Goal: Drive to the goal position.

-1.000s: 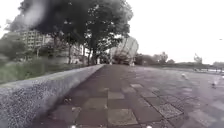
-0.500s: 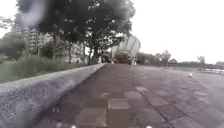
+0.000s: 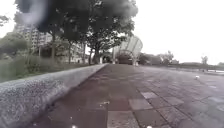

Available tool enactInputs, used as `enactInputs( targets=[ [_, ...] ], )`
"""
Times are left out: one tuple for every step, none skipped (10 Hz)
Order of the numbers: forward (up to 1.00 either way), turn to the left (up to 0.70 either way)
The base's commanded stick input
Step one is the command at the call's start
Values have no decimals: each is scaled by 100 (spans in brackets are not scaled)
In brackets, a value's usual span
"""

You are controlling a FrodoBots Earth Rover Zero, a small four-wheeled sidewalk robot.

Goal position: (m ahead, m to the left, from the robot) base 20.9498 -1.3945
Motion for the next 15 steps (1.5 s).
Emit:
enactInputs(
  targets=[
    [85, 0],
    [85, 0],
    [85, 0],
    [85, 0],
    [85, 0],
    [85, 0],
    [85, 0],
    [85, 0],
    [85, 0],
    [85, 0],
    [85, 0],
    [85, 0],
    [85, 0],
    [85, 0],
    [85, 0]
  ],
)
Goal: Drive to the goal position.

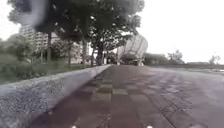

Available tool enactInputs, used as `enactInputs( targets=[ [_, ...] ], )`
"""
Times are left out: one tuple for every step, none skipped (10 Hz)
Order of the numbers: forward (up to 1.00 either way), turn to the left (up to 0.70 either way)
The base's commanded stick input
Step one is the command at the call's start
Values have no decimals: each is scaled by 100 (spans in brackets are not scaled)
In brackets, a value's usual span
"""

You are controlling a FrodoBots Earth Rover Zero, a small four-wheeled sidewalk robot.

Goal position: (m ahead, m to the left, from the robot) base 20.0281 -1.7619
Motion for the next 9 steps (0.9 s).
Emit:
enactInputs(
  targets=[
    [85, 0],
    [85, 0],
    [85, 0],
    [85, -3],
    [85, -34],
    [85, -34],
    [85, -34],
    [85, -34],
    [85, -20]
  ],
)
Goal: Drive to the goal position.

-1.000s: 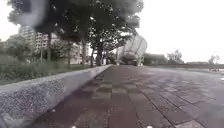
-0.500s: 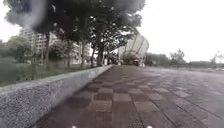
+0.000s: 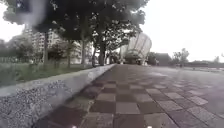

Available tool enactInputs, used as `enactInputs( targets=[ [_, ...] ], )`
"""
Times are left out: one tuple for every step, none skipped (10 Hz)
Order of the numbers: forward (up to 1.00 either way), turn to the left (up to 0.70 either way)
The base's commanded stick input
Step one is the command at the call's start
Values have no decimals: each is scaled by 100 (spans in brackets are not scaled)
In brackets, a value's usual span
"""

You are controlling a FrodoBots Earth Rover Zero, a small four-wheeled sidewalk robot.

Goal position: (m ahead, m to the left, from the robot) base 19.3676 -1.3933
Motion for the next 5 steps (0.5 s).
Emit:
enactInputs(
  targets=[
    [85, 0],
    [85, 0],
    [85, 0],
    [85, 0],
    [85, 0]
  ],
)
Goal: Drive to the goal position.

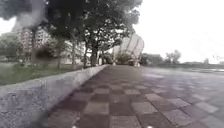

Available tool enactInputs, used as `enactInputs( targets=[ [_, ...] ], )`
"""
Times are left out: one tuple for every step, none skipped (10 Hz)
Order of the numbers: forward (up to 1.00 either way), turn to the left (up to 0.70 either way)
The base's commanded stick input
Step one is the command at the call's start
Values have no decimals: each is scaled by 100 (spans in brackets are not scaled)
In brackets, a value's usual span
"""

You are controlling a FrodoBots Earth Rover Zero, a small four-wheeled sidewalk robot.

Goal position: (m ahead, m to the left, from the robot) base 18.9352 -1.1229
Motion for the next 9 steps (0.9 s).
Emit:
enactInputs(
  targets=[
    [85, 0],
    [85, 0],
    [85, 0],
    [85, 0],
    [85, 0],
    [85, 0],
    [85, 0],
    [85, 0],
    [85, 0]
  ],
)
